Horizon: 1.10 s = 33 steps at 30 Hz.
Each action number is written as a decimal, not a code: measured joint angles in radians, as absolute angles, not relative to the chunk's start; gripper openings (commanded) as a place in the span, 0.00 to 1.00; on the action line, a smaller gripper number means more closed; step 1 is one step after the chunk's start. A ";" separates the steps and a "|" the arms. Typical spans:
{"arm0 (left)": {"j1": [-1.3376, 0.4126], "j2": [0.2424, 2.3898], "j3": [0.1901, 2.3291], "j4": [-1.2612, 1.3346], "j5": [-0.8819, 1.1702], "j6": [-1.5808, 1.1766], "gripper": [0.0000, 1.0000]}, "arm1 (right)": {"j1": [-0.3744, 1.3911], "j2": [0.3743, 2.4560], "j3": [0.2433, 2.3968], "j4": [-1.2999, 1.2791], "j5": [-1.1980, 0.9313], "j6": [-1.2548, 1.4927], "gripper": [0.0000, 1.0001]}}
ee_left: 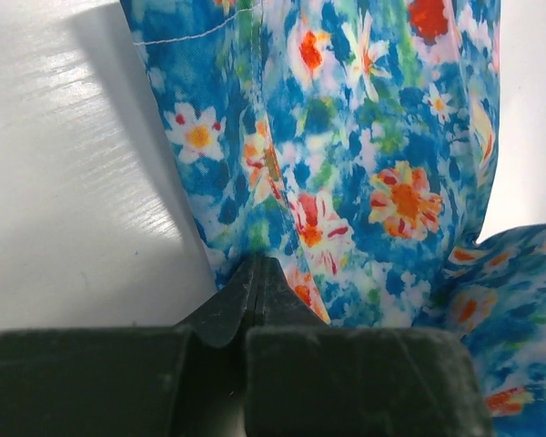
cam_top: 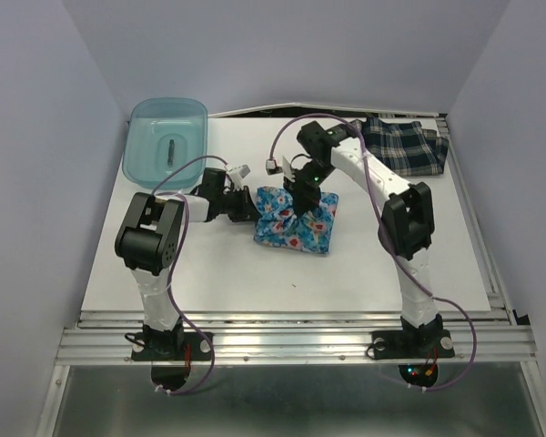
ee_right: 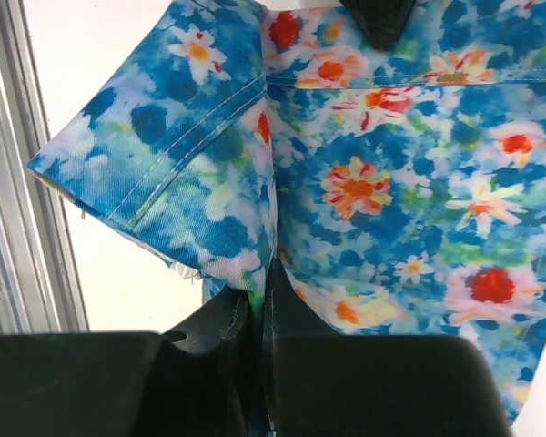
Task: Fold and stack the skirts
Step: Fold the skirt
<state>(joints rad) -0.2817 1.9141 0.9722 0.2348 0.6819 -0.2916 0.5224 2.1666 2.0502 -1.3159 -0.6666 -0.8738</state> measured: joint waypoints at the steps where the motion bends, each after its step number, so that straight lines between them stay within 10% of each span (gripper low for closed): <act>1: -0.282 1.915 0.974 0.234 0.683 -0.290 0.00 | 0.519 2.183 2.072 -1.325 -0.664 -0.882 0.01; 33: -0.282 1.961 1.039 0.190 0.715 -0.252 0.00 | 0.392 2.448 2.293 -1.274 -0.600 -0.962 0.09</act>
<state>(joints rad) -0.2817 1.9606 1.0393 0.1902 0.7147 -0.2520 0.3920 2.4477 2.2932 -1.2739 -0.6003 -0.9619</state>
